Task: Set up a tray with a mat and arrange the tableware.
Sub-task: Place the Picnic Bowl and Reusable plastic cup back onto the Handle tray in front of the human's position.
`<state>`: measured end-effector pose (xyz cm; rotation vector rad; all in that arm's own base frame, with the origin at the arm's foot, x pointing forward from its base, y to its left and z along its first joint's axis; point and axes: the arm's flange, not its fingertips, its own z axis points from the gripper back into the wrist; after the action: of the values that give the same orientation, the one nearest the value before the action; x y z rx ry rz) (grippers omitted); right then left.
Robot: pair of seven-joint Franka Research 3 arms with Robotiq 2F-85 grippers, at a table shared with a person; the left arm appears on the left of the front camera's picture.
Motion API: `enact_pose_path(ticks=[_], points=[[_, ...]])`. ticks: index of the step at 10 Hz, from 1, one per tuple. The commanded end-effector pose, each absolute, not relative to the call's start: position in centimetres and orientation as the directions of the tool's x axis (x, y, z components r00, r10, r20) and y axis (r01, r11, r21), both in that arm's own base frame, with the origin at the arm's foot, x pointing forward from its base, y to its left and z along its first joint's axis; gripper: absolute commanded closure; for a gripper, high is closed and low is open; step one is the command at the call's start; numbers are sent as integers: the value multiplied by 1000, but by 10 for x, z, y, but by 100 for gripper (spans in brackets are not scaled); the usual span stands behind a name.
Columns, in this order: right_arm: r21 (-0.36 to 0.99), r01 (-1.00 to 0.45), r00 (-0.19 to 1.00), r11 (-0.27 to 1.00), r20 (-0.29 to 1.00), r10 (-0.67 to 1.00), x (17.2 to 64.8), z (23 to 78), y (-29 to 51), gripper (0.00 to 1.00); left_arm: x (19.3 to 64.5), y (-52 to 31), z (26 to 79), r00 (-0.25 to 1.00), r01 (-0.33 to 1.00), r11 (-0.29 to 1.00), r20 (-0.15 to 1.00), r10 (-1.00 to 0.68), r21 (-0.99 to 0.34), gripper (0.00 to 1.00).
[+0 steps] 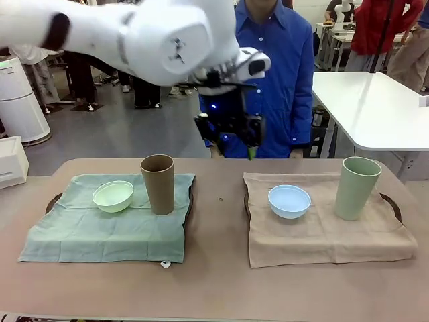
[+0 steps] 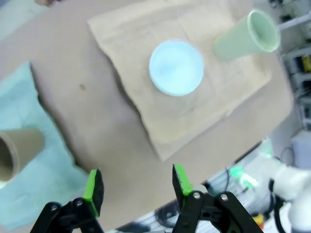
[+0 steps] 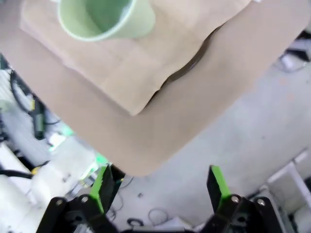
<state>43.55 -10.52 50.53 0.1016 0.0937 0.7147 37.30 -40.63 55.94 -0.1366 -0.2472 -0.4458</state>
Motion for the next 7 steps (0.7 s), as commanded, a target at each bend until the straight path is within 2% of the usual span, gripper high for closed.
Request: enact_pose_path(ticks=[1, 3, 4, 5, 6, 7], points=[[150, -640, 759, 754, -35, 650, 419, 536, -65, 0, 354, -375, 583, 837, 494, 868, 248, -487, 36, 26], [59, -654, 755, 754, 119, 645, 404, 570, -25, 0, 345, -351, 613, 841, 456, 882, 267, -470, 115, 26], [20, -661, 738, 750, 199, 645, 403, 571, -14, 0, 348, -343, 620, 853, 413, 903, 298, -429, 116, 26], [20, -669, 723, 743, 249, 645, 400, 561, -15, 0, 347, -359, 610, 848, 469, 881, 245, -470, 65, 26], [69, -672, 740, 737, 106, 664, 403, 585, -20, 0, 347, -359, 610, 848, 469, 881, 245, -470, 65, 26], [69, -672, 740, 737, 106, 664, 403, 585, -20, 0, 347, -359, 610, 848, 469, 881, 245, -470, 65, 26]])
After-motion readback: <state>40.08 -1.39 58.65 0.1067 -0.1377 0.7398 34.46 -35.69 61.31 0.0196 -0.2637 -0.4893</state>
